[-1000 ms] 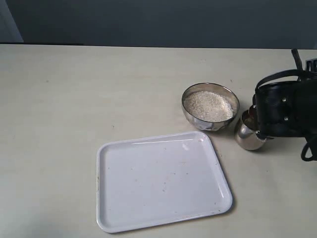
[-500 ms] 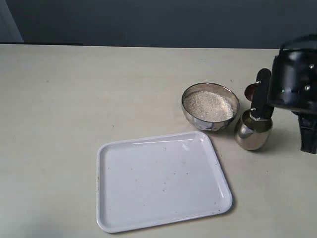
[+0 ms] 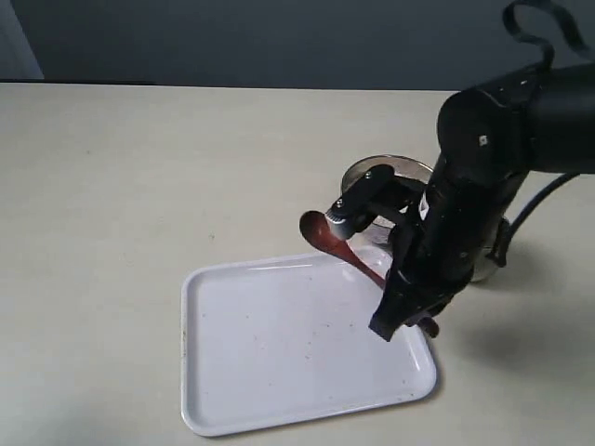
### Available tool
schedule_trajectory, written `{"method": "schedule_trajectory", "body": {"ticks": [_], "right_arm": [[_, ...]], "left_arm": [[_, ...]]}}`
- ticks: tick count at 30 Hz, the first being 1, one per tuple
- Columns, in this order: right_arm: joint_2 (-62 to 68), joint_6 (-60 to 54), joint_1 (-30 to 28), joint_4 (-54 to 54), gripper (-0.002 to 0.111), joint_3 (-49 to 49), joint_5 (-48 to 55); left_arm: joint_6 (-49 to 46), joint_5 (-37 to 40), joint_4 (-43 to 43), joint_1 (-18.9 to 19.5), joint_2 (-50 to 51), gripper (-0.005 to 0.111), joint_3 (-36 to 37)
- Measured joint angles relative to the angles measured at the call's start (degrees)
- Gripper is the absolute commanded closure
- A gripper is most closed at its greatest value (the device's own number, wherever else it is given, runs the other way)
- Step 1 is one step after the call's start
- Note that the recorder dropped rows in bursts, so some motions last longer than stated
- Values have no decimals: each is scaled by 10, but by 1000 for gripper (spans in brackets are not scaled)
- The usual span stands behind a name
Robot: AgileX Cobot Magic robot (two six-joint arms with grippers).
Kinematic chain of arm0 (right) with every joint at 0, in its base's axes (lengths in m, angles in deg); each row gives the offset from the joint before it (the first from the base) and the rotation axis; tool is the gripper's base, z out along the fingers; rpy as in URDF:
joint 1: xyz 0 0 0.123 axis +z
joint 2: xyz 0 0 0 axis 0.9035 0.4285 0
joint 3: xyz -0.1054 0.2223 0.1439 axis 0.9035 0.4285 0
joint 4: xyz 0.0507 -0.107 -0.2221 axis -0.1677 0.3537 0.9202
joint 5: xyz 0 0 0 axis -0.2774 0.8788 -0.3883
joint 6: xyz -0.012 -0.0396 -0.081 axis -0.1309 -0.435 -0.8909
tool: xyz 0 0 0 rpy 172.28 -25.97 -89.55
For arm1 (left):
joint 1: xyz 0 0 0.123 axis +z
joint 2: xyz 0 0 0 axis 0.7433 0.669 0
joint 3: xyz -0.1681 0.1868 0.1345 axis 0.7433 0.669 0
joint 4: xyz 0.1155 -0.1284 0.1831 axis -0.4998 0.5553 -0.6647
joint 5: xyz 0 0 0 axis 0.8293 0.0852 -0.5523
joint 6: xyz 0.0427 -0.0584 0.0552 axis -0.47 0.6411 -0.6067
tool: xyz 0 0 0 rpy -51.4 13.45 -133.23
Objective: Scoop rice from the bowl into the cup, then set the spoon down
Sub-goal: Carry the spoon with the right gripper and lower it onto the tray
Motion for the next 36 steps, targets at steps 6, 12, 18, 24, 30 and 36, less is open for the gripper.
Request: {"method": "schedule_trajectory", "body": {"ticks": [6,12,18,24,30,36], "right_arm": [[73,-6,0,-11,109,-1,-45],[94,-7,0,-11,109,-1,-52],[95,-37,0,-42,109,-1,-55],[98,-54,0,-63,103,-1,-50],[107,-55,0,-66,79,-1,-40],[110,-55,0,-72,79,-1,-39]], "left_arm": [[0,0,0,0,0,106,0],[0,0,0,0,0,106,0],[0,0,0,0,0,106,0],[0,0,0,0,0,106,0],[0,0,0,0,0,106,0],[0,0,0,0,0,106,0]]}}
